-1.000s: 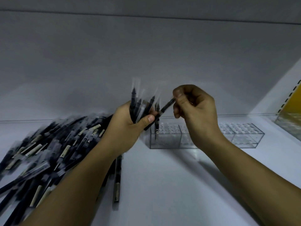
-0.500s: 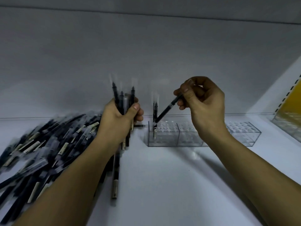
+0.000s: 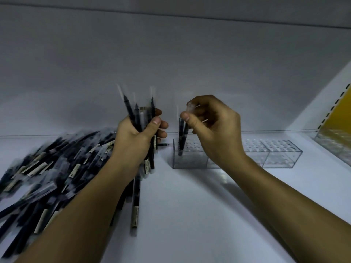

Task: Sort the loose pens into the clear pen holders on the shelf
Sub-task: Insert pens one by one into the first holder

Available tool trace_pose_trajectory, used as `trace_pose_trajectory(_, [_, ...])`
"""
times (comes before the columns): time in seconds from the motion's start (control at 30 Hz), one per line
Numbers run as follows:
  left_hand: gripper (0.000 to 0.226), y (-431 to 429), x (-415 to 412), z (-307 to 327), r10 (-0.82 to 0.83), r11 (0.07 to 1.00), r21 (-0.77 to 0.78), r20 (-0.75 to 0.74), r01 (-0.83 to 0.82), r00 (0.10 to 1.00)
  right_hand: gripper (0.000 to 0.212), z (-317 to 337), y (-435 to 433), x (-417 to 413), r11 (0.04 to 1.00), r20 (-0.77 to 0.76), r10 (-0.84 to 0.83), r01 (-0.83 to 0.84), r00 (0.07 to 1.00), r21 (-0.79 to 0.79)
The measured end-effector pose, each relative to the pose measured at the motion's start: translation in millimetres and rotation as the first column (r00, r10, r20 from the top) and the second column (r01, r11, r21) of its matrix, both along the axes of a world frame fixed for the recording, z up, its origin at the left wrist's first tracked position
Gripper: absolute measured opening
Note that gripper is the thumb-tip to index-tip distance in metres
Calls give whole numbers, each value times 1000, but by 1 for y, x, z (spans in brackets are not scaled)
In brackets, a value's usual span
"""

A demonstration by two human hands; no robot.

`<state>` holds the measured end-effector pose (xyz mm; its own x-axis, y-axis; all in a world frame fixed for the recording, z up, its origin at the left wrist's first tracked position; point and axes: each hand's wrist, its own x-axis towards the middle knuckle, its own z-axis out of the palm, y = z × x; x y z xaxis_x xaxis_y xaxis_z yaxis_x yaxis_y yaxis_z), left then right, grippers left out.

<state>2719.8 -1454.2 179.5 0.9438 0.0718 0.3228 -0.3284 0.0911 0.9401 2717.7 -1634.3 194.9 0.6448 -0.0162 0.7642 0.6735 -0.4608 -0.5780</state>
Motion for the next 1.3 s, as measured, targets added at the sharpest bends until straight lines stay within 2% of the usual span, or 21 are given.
trace_pose_trajectory(0.2, [18,1,-1,-2,17,999,52,4,-17,1000,31,-2,-2,2,987,69,-109,116,992,-109])
trace_pose_trajectory(0.37, [12,0,-5,-1,36,987,152,46,-43,998,32,1,-2,4,969,139,-131,156,982,-191])
trace_pose_trajectory(0.53, [15,1,-7,2,4,988,156,76,-16,997,33,-6,1,6,943,147,-126,165,981,-290])
trace_pose_trajectory(0.67, [12,2,-7,4,-18,988,157,97,3,995,42,-7,-1,1,961,65,-148,160,987,-227])
trace_pose_trajectory(0.73, [13,1,-8,6,-47,986,162,109,29,993,38,-8,-4,-4,974,41,-137,142,990,-179])
trace_pose_trajectory(0.87, [11,-2,-10,13,-130,972,216,174,91,976,24,-2,-6,-10,996,-93,86,-83,992,30])
trace_pose_trajectory(0.97, [12,-3,-12,15,-210,955,249,195,159,958,14,4,-4,-15,944,-143,286,-254,947,209])
trace_pose_trajectory(1.07, [17,-4,-14,14,-257,945,257,193,204,947,5,5,-5,-13,915,-177,340,-282,924,288])
trace_pose_trajectory(1.3, [13,10,-2,5,-6,999,49,57,3,998,11,16,-18,-4,881,-185,294,-191,938,433])
